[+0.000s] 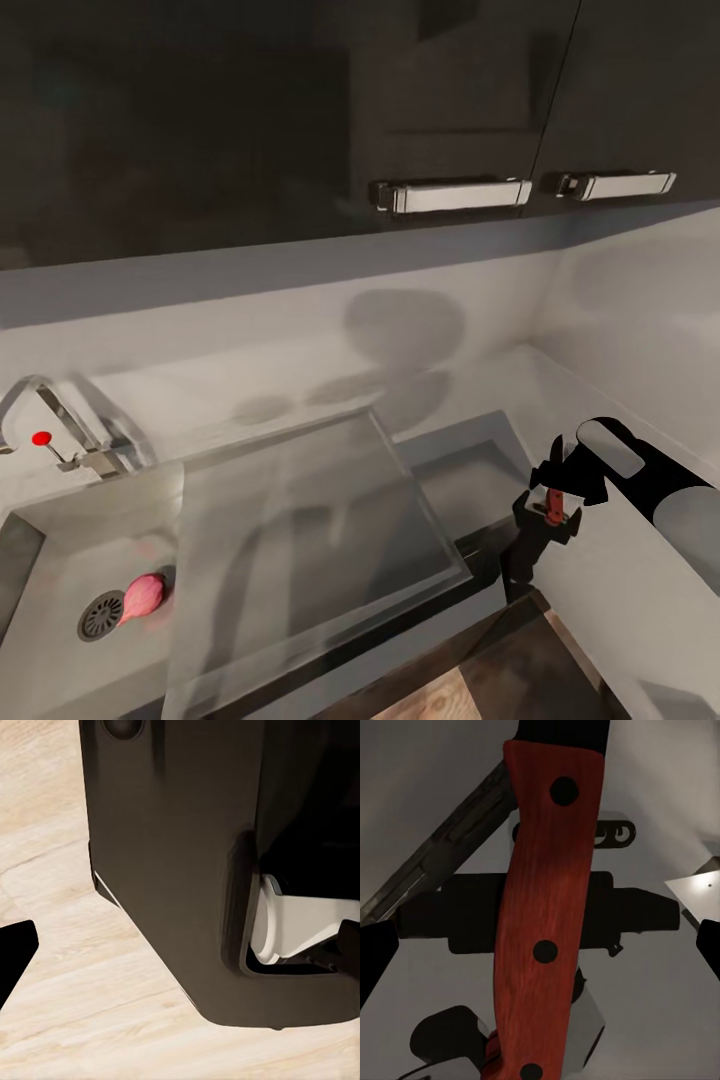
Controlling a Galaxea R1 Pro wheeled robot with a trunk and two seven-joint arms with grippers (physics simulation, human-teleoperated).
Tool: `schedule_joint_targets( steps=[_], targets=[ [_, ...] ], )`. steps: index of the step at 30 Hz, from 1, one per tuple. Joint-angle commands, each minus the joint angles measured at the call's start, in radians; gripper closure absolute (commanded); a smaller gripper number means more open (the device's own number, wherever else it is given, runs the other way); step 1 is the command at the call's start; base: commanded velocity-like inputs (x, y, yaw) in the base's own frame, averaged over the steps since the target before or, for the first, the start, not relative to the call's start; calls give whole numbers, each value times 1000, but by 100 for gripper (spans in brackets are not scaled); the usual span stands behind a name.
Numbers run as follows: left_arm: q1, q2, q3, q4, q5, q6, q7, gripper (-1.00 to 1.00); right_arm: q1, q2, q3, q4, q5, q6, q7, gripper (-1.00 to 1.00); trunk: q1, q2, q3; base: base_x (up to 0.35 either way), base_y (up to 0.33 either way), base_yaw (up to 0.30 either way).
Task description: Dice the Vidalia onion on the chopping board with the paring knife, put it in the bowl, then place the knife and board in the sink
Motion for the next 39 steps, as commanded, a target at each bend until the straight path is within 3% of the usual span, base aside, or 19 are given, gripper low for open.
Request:
schedule_joint_targets(
  steps=[1,39],
  targets=[
    [0,0,0,0,1,-3,1,-100,-2,-1,7,-2,-11,0,-8,-100,1,-2,-2,0,0,0],
    [-1,0,0,19,0,-3,1,-100,-1,-1,4,-2,-11,0,-8,-100,1,-2,-25,0,0,0]
  ],
)
